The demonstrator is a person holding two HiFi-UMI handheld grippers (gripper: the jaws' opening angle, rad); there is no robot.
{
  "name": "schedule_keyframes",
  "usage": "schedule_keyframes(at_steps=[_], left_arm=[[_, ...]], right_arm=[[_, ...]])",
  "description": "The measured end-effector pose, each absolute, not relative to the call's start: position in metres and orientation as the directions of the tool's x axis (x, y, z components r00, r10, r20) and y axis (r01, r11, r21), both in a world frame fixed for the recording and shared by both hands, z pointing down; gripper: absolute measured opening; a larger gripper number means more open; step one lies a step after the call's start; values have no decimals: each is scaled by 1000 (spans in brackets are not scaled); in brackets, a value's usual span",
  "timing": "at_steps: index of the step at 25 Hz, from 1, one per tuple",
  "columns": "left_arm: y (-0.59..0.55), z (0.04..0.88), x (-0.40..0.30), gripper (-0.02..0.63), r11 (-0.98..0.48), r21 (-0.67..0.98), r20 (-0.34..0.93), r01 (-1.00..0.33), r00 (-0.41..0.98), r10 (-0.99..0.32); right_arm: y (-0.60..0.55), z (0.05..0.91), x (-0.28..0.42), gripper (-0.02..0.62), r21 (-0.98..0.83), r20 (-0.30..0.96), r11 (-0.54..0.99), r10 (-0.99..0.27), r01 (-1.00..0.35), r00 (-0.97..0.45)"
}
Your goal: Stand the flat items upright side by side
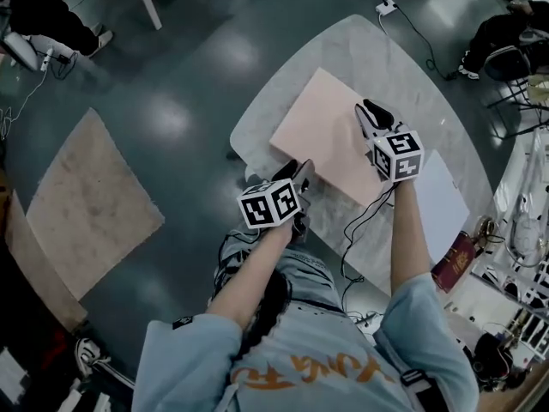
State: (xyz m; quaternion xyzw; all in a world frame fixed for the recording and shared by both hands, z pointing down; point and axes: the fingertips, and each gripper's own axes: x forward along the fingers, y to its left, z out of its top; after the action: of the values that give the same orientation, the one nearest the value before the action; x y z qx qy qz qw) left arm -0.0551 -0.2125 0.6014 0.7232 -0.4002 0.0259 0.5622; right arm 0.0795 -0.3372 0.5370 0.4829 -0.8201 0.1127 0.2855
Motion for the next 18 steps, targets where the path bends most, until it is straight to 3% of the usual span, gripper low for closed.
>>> schedule_keyframes(at_steps=[5,10,18], left_arm=[[-215,609,-54,238,-21,796,505,-605,683,-527],[-222,615,-58,304,16,801,520,-599,681,-516],[-233,620,-65,333,48,803,529,-594,674,-516]], right_arm=[[-352,555,65,213,41,643,607,-624,-794,-444],[-374,569,55,282,-17,680,653,-548,-757,-488],[-398,584,48,364,-114,721,695,-433,-710,-541]])
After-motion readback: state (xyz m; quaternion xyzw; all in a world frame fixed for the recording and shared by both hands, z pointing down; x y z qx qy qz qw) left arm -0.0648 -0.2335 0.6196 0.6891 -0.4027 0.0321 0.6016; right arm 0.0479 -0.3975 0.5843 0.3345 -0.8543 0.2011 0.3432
